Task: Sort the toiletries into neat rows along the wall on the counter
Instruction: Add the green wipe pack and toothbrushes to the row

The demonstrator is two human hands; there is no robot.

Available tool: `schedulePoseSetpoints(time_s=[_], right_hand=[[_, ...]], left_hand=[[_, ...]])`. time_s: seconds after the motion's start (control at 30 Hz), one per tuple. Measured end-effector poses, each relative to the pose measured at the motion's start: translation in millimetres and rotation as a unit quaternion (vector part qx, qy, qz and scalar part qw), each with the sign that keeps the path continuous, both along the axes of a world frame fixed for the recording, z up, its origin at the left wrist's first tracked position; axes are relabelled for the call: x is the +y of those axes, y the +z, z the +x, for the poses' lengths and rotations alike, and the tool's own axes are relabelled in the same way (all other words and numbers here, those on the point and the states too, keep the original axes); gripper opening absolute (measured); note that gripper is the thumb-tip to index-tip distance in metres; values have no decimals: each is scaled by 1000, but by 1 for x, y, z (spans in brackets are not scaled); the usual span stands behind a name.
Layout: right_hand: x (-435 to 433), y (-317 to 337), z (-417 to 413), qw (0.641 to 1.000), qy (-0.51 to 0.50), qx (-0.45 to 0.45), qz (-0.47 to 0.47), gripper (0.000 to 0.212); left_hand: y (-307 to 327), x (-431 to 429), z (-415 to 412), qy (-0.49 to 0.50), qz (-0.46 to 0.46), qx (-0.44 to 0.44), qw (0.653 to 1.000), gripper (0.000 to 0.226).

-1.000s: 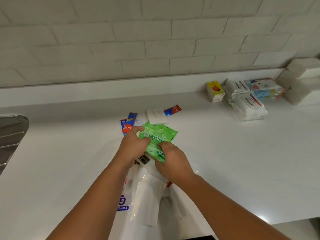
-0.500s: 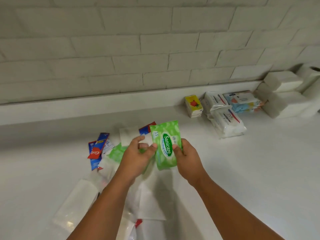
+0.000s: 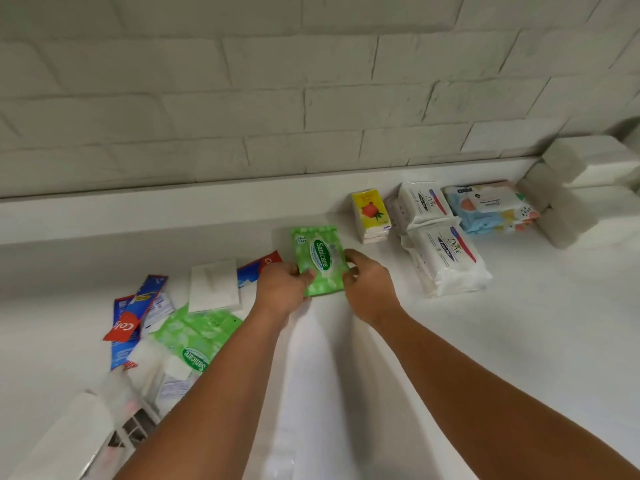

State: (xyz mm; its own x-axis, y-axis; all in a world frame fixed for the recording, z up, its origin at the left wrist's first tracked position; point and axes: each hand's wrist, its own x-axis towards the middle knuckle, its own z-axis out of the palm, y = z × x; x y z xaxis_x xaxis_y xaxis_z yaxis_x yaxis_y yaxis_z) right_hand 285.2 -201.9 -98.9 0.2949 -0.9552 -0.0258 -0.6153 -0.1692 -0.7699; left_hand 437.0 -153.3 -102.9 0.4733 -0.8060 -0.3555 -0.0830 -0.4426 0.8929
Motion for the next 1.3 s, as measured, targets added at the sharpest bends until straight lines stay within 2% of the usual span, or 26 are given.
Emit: schedulePoseSetpoints(time_s=[0.1, 0.17, 0.3, 0.37, 0.47, 0.73, 0.93, 1.07, 1.3], right_hand=[[-12, -10, -1, 994, 70, 52, -64, 39], [-18, -18, 1, 991, 93, 68, -71, 44], [-29, -34, 5, 980, 132, 116, -96, 49], [-34, -37, 6, 975, 139, 136, -106, 48], [-39, -38, 7, 972, 138, 157, -110, 50], [-50, -34, 14, 964, 159, 194, -91, 56], [-50, -28, 13, 968, 158, 178, -73, 54], [-38, -17, 14, 976, 128, 158, -82, 52], [15, 17, 27, 978, 136, 87, -130, 40]], left_hand=[[-12, -29, 8, -20, 15, -95, 995, 34], [-24, -44, 14, -17, 16, -130, 991, 41], [-11, -50, 8, -26, 24, -199, 979, 29], [-6, -53, 4, -31, 38, -264, 963, 27], [-6, -57, 0, -26, 49, -305, 951, 24], [-10, -61, -2, -18, 57, -345, 937, 22], [-8, -56, -2, -20, 52, -328, 943, 26], [-2, -39, 0, -22, 17, -317, 948, 39], [17, 27, 11, -29, -83, -306, 948, 30]])
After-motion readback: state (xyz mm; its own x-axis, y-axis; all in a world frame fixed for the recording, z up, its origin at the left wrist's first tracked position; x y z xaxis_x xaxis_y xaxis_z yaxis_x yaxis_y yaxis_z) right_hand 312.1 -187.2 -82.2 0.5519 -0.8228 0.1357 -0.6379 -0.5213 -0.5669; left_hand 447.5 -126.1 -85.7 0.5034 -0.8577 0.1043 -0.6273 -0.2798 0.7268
